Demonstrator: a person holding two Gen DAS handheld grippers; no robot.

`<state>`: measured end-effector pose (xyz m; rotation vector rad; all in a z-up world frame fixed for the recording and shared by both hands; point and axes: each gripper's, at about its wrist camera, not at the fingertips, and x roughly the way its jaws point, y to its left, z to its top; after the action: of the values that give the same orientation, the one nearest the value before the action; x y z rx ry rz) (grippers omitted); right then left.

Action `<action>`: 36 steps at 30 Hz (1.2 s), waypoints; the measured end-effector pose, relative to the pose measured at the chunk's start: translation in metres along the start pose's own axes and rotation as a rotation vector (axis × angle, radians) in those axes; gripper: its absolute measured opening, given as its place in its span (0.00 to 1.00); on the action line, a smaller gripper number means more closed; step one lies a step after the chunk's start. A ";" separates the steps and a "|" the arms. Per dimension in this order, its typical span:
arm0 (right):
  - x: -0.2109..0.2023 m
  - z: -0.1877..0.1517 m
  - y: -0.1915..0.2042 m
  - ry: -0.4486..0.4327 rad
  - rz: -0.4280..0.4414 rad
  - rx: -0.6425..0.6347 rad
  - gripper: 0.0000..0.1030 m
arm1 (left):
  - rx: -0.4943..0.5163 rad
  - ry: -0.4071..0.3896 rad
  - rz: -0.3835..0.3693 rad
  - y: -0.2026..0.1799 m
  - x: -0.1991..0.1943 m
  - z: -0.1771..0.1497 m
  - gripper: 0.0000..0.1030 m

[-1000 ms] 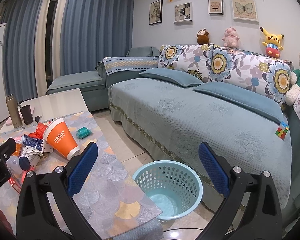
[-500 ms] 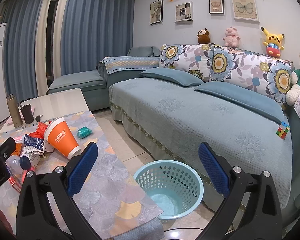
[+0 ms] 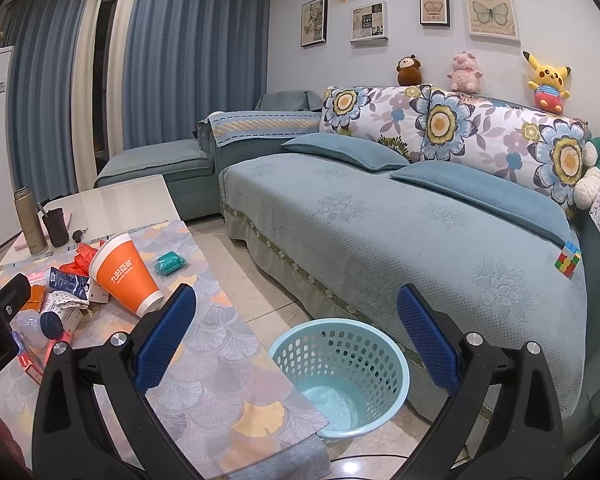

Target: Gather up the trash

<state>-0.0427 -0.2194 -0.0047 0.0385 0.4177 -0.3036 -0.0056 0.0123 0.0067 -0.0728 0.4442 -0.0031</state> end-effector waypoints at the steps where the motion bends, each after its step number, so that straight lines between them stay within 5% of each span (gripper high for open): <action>1: 0.000 0.000 0.000 0.000 0.000 0.000 0.92 | 0.000 0.000 0.000 0.000 0.000 0.000 0.93; 23: 0.002 -0.002 0.000 0.017 0.023 0.016 0.92 | -0.009 0.000 0.000 0.006 -0.001 0.001 0.93; 29: 0.001 -0.001 0.005 0.020 0.035 -0.008 0.92 | -0.082 0.018 0.006 0.044 -0.011 0.014 0.93; 36: 0.017 0.005 0.023 0.057 0.181 -0.071 0.93 | -0.142 0.105 0.037 0.125 -0.011 0.004 0.93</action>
<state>-0.0186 -0.2027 -0.0073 0.0155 0.4778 -0.1096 -0.0153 0.1378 0.0056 -0.2048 0.5507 0.0609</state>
